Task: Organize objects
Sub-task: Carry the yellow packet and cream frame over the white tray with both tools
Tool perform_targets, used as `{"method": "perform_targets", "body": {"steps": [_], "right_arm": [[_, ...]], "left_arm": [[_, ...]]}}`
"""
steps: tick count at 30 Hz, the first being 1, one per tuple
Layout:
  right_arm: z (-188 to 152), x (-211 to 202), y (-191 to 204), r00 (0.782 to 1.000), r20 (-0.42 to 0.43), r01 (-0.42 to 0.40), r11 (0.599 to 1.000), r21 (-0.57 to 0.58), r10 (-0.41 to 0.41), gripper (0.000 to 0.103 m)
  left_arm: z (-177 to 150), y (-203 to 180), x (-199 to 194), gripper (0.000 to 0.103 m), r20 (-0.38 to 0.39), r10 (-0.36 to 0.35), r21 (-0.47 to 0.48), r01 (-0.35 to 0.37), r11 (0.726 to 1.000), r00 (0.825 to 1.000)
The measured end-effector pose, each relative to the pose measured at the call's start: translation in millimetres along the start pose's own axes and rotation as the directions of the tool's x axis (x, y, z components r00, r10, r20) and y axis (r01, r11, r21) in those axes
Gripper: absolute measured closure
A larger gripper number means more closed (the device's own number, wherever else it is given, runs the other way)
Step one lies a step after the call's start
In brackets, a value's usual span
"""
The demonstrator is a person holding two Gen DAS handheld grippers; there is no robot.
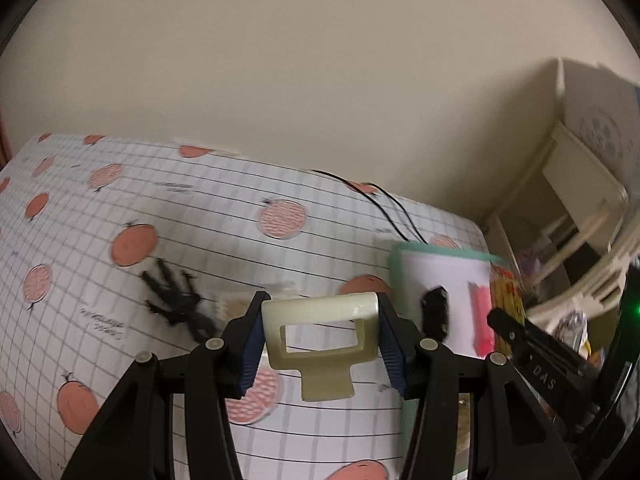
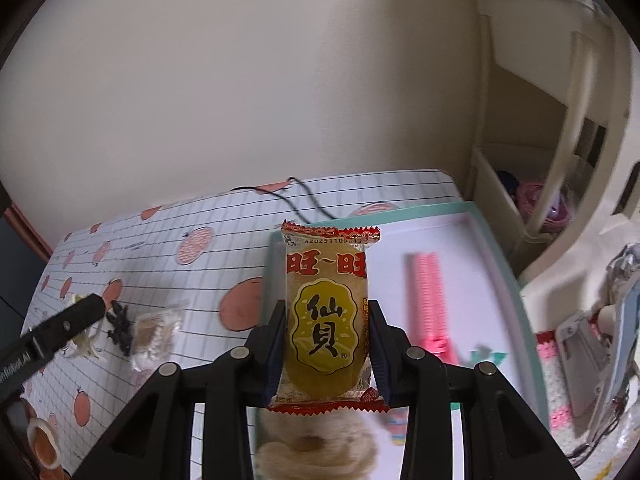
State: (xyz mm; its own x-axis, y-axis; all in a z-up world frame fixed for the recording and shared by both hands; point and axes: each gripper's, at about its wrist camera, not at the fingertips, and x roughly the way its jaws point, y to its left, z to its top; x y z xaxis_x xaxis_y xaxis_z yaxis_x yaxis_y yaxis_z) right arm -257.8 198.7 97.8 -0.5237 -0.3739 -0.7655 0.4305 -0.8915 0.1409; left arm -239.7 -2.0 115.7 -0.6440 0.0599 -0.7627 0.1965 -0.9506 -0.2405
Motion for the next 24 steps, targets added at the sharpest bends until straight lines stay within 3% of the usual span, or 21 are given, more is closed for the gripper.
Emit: {"method": "perform_targets", "body": {"steps": [13,24], "right_arm": [[0.1,7.9,-55.5,0.998,0.007,0.061,0.997,0.049,-0.062,0.064],[-6.1,31.1,-87.0,0.992,-0.021,0.123,0.99,0.063,-0.122,0.064]], "left_arm": [[3.4,-86.0,36.7,0.05,-0.022,-0.089,0.138,0.091,0.986,0.996],[6.7,-104.7,91.6,0.05,-0.062,-0.099,0.146,0.107,0.983,0.993]]}}
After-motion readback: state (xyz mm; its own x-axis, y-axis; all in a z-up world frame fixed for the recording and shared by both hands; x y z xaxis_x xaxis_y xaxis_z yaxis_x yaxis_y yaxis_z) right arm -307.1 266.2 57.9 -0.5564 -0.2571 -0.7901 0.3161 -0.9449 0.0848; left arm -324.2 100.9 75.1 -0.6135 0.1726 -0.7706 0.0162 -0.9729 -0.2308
